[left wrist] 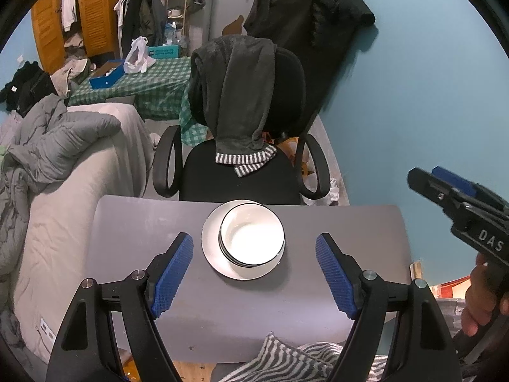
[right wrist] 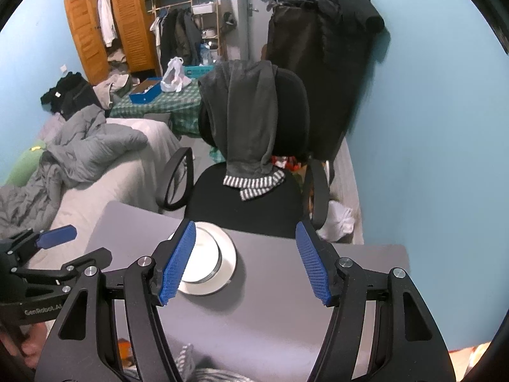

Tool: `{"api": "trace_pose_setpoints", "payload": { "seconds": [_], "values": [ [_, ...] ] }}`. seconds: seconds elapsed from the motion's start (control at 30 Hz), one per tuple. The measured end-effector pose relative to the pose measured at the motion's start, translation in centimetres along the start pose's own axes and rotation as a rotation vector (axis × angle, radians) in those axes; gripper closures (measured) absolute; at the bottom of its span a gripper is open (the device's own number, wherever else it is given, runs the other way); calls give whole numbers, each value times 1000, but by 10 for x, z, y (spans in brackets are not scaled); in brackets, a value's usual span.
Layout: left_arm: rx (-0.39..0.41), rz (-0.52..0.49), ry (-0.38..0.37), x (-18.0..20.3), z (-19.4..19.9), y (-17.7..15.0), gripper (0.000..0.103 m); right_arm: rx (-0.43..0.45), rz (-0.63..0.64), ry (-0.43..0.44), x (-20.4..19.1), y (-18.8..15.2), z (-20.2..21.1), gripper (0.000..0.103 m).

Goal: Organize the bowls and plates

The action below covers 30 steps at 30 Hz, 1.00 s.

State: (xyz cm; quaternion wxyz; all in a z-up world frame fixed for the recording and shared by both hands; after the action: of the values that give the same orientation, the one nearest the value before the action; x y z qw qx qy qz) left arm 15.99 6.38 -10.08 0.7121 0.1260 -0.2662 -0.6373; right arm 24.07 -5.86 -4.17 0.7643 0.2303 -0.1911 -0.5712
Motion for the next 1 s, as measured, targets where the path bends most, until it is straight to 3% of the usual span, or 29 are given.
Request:
{"api": "trace_pose_setpoints", "payload": {
  "seconds": [1.0],
  "values": [
    [-19, 14, -24, 6, 7, -3, 22, -67, 0, 55, -11, -13, -3, 39]
  ]
}}
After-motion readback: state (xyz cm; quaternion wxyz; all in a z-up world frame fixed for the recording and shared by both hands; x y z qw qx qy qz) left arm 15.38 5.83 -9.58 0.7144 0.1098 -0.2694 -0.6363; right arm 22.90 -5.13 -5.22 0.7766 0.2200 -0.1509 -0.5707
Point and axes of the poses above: each gripper's, at about its wrist camera, not at the fingertips, and z roughly against the way its jaws point, x to its right, y to its top, the point moved 9 cm from there along -z, roughly the way its jaws point, and after that the axes turned 1 degree about -z, right-handed, at the moved point
